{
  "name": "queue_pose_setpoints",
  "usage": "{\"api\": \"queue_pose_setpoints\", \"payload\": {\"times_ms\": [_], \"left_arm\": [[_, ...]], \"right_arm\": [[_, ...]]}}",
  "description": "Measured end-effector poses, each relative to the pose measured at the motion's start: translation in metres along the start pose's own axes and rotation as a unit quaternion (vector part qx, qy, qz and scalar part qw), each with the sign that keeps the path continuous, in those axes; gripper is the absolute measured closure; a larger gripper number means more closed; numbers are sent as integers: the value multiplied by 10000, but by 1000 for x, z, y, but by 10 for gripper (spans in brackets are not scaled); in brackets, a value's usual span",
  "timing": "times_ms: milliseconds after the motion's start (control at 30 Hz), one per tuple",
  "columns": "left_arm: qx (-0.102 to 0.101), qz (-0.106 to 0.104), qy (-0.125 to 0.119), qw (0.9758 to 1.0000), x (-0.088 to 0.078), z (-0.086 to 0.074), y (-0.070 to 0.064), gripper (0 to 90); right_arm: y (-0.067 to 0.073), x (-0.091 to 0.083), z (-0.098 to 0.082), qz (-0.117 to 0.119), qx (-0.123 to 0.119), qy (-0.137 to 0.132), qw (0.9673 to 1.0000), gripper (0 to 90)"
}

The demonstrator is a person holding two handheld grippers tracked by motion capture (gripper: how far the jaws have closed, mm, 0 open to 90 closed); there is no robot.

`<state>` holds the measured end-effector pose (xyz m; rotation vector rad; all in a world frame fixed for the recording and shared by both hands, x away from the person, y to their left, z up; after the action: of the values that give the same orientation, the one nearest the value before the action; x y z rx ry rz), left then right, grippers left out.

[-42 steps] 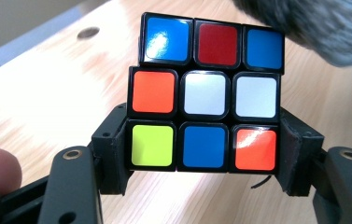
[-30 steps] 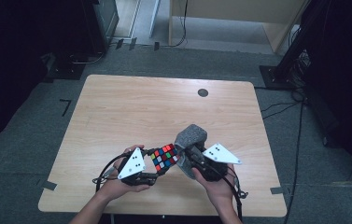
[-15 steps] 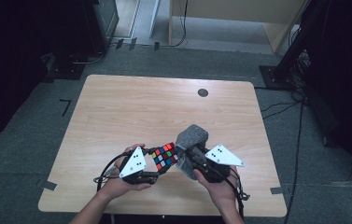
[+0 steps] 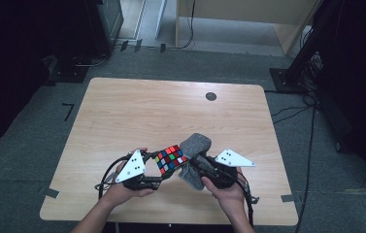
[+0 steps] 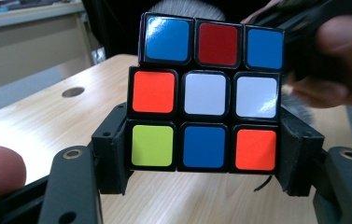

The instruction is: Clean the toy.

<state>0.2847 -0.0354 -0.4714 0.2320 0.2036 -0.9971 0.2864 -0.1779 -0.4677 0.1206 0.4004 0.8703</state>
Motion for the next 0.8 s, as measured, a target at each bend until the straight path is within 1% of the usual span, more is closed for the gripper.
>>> {"api": "queue_pose_setpoints", "payload": {"times_ms": [33, 67, 100, 167, 333, 433, 500, 533, 567, 600, 667, 733, 800], "left_arm": [[-16, 65, 69, 10000, 1, -2, 2, 341], [-32, 128, 129, 9998, 2, -4, 4, 340], [-38, 184, 186, 9997, 3, -6, 5, 341], [-25, 209, 228, 9995, 4, -7, 5, 341], [-85, 182, 214, 9996, 3, -6, 5, 341], [-84, 191, 228, 9995, 3, -6, 5, 341], [-107, 240, 234, 9994, 3, -6, 7, 341], [-114, 215, 212, 9995, 2, -6, 7, 340], [-104, 200, 170, 9996, 2, -5, 7, 341], [-95, 189, 143, 9997, 1, -3, 6, 341], [-64, 196, 142, 9997, 1, -2, 6, 341], [-70, 187, 161, 9997, 1, -3, 5, 341], [-48, 126, 152, 9998, 2, -3, 2, 341]], "right_arm": [[3, 1, 1, 28, -97, 4, 9999, 706], [5, 2, 1, 3, -182, 31, 9998, 710], [6, 3, 0, 12, -204, 54, 9998, 714], [6, 3, -2, 109, -141, 66, 9998, 718], [8, 3, -2, 288, -31, 48, 9996, 730], [10, 4, -4, 403, 40, 60, 9992, 737], [12, 4, -4, 486, 44, 61, 9988, 737], [12, 3, -3, 487, 9, 78, 9988, 737], [12, 2, -2, 427, -62, 85, 9990, 736], [10, 1, -2, 347, -64, 87, 9993, 736], [3, -1, -1, 211, 45, 31, 9998, 735], [-4, -2, -4, 148, 192, 7, 9997, 735], [-3, 0, -6, 271, 312, -3, 9991, 733]]}}
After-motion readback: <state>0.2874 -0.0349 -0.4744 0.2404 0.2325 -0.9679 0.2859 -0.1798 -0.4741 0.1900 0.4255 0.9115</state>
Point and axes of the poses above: each handheld gripper's, and its own axes: x roughly forward along the jaws, z roughly out of its top, y roughly to its left, the point moved 9 cm from there along x, roughly forward along the jaws, and after that the axes turned 7 degrees about z, right-handed, at the moved point
